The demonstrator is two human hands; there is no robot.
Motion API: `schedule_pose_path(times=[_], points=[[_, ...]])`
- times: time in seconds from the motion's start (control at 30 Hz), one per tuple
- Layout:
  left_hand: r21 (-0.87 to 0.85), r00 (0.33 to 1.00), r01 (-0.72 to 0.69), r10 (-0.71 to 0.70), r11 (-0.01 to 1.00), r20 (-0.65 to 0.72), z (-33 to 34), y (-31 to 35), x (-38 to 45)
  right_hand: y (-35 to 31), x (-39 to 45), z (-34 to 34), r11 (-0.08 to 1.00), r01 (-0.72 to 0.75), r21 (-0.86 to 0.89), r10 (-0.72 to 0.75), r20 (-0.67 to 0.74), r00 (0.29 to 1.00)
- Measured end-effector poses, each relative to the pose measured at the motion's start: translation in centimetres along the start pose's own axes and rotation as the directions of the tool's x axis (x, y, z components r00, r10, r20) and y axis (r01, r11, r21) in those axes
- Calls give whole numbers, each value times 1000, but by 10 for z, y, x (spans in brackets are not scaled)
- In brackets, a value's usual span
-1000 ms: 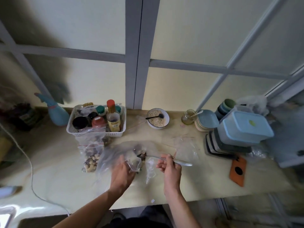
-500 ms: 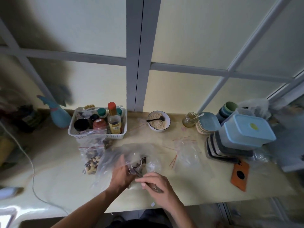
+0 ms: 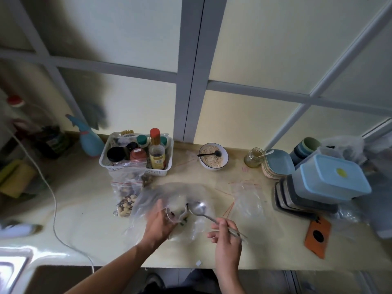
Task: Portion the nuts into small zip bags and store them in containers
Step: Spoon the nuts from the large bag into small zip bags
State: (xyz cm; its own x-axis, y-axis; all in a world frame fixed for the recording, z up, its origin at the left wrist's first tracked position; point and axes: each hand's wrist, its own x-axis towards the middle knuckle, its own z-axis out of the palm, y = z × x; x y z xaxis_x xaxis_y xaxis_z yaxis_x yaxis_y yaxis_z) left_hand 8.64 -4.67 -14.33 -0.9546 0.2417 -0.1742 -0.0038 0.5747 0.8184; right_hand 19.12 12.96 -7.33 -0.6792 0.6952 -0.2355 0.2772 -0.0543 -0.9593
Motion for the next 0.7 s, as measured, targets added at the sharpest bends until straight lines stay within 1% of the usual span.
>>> schedule_pose_path(times=[0.07, 0.1, 0.17, 0.23, 0.33, 0.4, 0.5, 0.6, 0.7], points=[[13, 1000, -11, 11, 1000, -17, -2, -4, -2, 6, 6, 1, 997, -72, 1, 72, -36, 997], [4, 1000, -3, 3, 1000, -15, -4, -4, -4, 9, 10, 2, 993, -116, 2, 116, -14, 993], [-10, 1000, -11, 11, 1000, -16, -7, 3, -7, 13, 19, 5, 977, -213, 4, 212, 74, 975], [-41, 999, -35, 34, 999, -31, -7, 15, -10, 15, 28, 7, 962, -274, -23, 274, 166, 947], [-75, 995, -71, 65, 995, -78, -4, 31, -16, 16, 41, 9, 950, -294, -107, 313, 304, 900], [-80, 991, -66, 56, 995, -122, 0, 39, -18, 16, 50, 11, 941, -310, -135, 338, 386, 858], [-90, 984, -51, 35, 995, -173, 7, 50, -23, 7, 62, 14, 939, -281, -198, 343, 479, 808], [-90, 977, -89, 69, 992, -203, 11, 65, -29, -3, 77, 18, 945, -211, -251, 317, 535, 783], [-107, 951, -133, 97, 985, -292, 8, 78, -34, -9, 89, 24, 945, -79, -318, 262, 589, 764]])
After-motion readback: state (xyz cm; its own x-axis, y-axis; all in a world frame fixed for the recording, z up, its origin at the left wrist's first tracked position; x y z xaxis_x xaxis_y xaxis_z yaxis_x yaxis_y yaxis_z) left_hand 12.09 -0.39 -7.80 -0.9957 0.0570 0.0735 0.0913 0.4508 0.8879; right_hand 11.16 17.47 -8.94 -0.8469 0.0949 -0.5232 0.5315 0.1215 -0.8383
